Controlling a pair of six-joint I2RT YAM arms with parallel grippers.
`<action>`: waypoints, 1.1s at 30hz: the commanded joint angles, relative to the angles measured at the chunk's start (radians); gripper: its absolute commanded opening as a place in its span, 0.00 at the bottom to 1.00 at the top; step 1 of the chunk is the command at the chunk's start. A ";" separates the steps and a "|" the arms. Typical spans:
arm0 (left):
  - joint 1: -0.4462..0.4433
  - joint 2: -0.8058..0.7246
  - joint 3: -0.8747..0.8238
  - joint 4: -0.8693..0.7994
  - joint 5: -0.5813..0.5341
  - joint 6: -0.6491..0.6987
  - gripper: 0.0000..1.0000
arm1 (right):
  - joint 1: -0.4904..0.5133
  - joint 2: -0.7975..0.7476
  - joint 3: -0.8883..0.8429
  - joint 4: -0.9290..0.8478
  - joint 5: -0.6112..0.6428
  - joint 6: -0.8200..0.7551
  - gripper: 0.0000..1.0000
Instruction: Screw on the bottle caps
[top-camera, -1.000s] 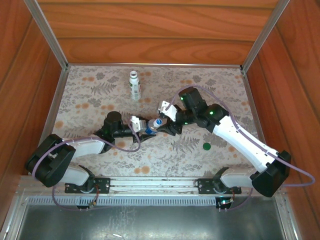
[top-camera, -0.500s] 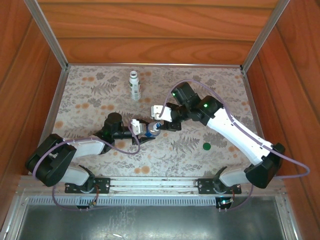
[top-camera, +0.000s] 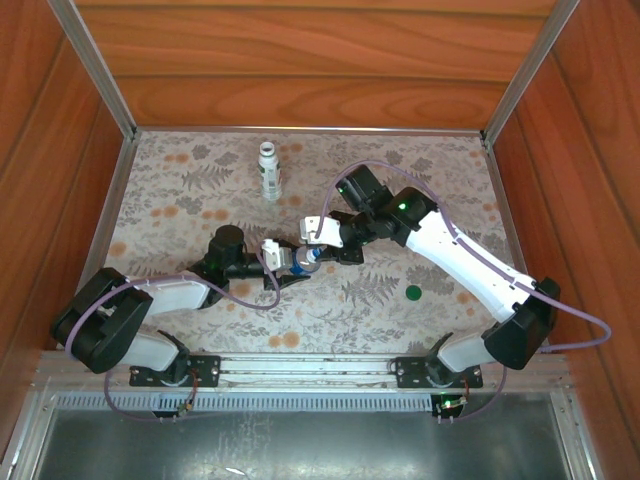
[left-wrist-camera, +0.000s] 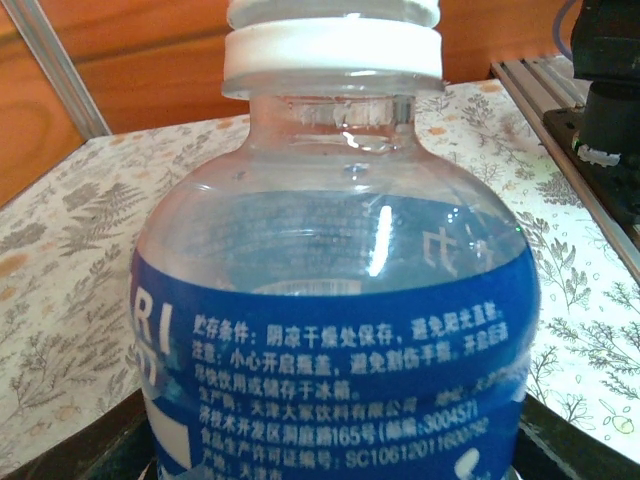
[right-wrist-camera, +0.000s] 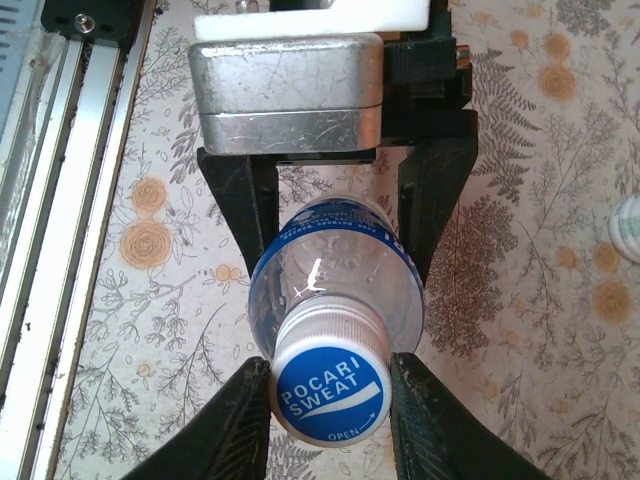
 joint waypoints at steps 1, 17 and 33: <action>0.000 -0.008 -0.001 0.000 0.042 0.016 0.62 | 0.004 0.007 0.020 -0.016 -0.023 -0.015 0.28; 0.002 0.010 0.060 0.000 -0.306 0.160 0.62 | -0.004 -0.001 -0.043 0.184 0.010 0.481 0.30; 0.000 0.114 0.141 0.001 -0.339 0.194 0.61 | -0.035 0.056 -0.096 0.281 0.220 1.481 0.30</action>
